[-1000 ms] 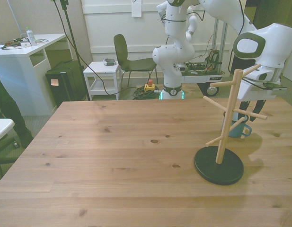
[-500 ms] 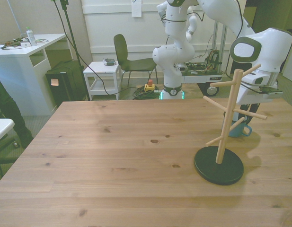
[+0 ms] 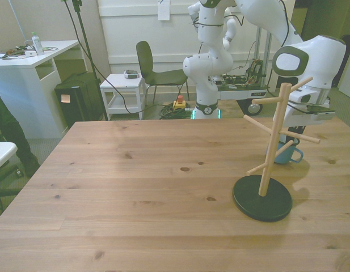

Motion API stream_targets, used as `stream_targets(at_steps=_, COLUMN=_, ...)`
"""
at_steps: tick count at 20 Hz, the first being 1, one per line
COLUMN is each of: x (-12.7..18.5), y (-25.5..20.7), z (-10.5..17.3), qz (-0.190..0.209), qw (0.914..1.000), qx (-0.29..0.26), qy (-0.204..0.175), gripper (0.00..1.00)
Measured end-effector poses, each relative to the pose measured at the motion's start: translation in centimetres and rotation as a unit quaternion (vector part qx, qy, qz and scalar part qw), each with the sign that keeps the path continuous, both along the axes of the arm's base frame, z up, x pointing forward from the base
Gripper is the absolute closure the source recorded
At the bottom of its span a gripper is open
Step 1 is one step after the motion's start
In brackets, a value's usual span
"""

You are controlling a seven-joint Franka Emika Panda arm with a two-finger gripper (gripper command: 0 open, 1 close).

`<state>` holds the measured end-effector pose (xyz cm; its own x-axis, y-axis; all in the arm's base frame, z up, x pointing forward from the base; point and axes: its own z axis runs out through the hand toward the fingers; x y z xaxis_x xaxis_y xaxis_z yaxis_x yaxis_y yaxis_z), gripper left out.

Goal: Hang the mug

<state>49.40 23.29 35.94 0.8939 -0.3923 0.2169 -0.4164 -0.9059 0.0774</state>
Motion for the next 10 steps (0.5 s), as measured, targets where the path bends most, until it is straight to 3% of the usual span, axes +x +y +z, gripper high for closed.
stream_targets(at_steps=4, x=0.4, y=-1.0, z=1.1, qz=-0.012, qw=0.9996, qx=0.013, qy=-0.021, gripper=1.00)
stream_targets(at_steps=10, x=0.7, y=-3.9, z=5.8, qz=-0.056, qw=0.9956, qx=0.052, qy=-0.055, gripper=1.00)
